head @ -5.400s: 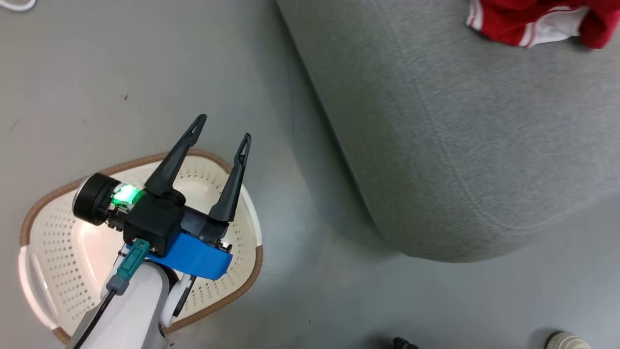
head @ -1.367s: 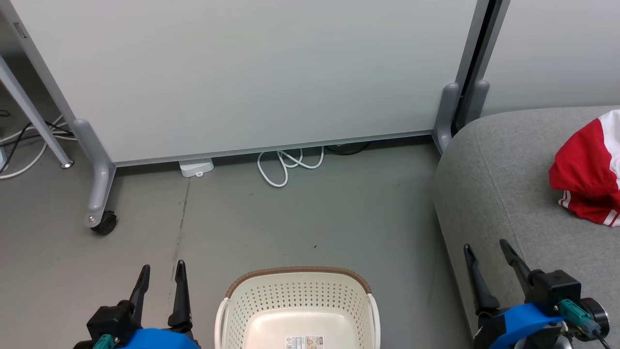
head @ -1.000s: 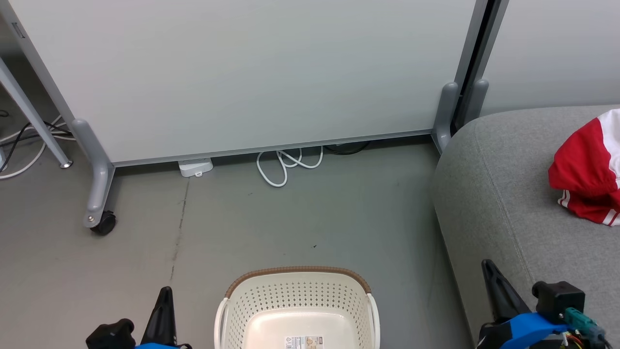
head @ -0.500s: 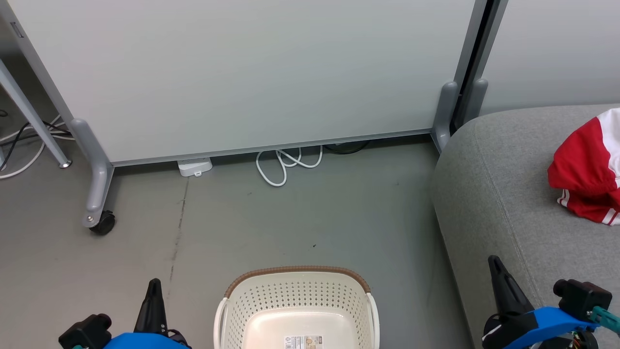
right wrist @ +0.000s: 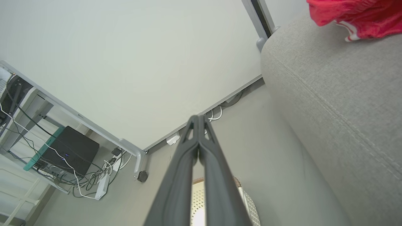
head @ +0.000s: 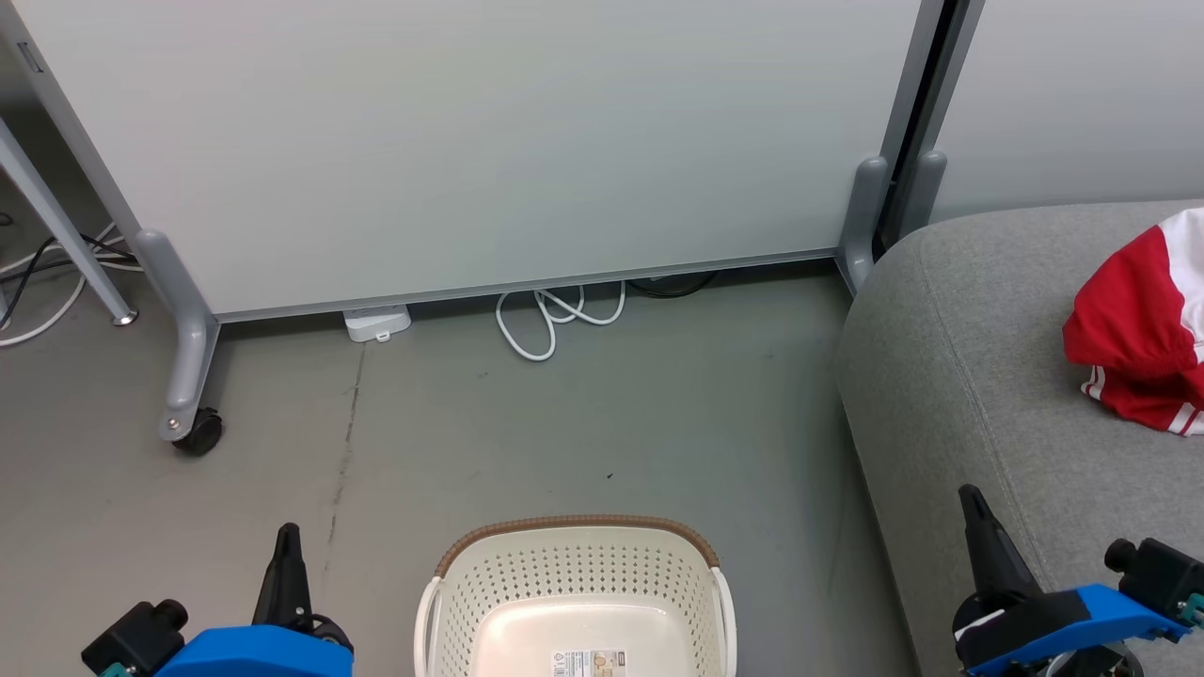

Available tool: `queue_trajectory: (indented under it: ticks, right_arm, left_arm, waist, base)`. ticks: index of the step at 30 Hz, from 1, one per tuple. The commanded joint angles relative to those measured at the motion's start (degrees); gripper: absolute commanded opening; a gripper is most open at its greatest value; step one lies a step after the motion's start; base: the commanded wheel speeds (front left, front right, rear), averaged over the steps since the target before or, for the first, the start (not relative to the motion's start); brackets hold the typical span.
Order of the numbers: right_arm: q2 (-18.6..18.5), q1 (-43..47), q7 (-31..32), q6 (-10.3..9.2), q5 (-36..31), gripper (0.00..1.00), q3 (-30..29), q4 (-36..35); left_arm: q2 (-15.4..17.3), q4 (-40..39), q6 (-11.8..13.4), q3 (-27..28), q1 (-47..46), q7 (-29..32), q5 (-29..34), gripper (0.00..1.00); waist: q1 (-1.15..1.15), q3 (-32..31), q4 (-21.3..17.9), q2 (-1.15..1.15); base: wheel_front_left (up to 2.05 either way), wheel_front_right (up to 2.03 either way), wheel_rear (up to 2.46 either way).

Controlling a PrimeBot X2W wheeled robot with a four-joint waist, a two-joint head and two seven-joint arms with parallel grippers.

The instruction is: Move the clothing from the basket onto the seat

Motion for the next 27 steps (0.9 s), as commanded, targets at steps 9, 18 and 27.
queue_trajectory:
  ticks: [9, 18, 27]
  right_arm:
    - [-0.2, -2.2, 1.4, 0.01, 9.6, 0.0, -0.6, -1.0]
    - [-0.2, -2.6, 2.4, 0.01, 16.3, 0.0, -0.9, -1.0]
    - [-0.2, -3.1, 3.4, 0.02, 22.5, 0.0, -1.2, -1.1]
  left_arm:
    - [0.1, -2.0, -0.3, 1.1, -2.3, 2.1, -8.3, 0.0]
    - [0.0, -2.9, -0.3, 1.7, -2.8, 3.8, -14.2, 0.0]
    - [0.0, -3.7, -0.4, 2.3, -3.3, 5.2, -19.6, 0.0]
  waist:
    - [-0.01, 0.1, -0.1, 0.0]
    - [-0.01, 0.1, -0.1, 0.0]
    - [-0.01, 0.2, -0.2, 0.0]
  base:
    - [0.0, 0.0, 0.0]
    - [0.0, 0.0, 0.0]
    - [0.0, 0.0, 0.0]
